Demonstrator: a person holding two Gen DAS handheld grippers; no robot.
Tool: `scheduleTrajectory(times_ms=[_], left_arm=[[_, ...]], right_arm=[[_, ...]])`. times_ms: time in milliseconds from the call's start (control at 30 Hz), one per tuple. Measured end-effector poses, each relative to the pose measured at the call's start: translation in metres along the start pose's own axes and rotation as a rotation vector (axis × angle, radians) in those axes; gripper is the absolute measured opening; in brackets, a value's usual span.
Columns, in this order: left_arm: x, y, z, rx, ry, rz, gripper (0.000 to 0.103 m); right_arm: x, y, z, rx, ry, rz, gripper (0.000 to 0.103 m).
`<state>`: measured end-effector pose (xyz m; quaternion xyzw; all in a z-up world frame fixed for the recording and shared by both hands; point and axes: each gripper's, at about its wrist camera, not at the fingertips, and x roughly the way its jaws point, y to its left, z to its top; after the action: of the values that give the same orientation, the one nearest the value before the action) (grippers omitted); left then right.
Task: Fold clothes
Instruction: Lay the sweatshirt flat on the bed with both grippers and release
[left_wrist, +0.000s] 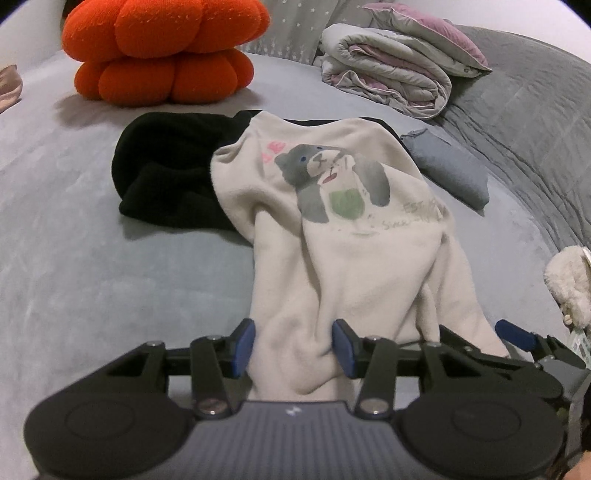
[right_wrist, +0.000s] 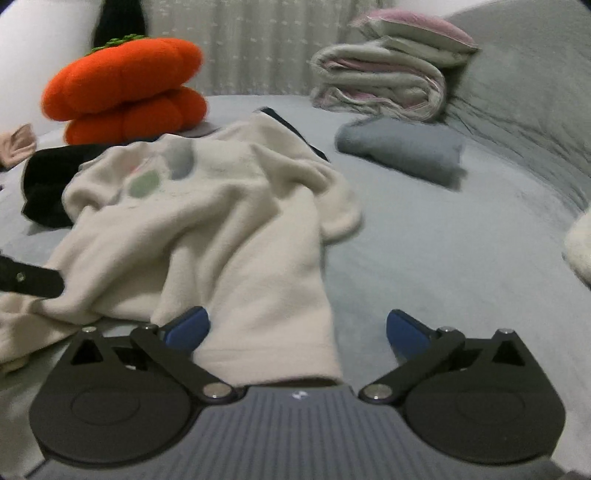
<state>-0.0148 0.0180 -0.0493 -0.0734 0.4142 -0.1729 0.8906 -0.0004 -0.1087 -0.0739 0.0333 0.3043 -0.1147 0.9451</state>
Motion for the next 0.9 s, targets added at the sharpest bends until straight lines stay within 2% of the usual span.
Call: scheduleTrajectory(times_ms=[433,633,900], left_arm=[[0.0052,-0.0007,0.0046,-0.022,0.020,0.013,0.050],[0.0074,-0.0062,0.0037,-0.001,0.012,0.038,0.051],[0.0069,-0.0028,0.0043,-0.014,0.014,0.027,0.052]], right_arm=[[0.0018,-0.0009,-0.0009,0.017,0.006,0.011,0.103],[0.0020,-0.0009,-0.0010,0.017,0.006,0.010,0.103],[0.0018,-0.0008,-0.0010,0.017,0.006,0.010,0.103]])
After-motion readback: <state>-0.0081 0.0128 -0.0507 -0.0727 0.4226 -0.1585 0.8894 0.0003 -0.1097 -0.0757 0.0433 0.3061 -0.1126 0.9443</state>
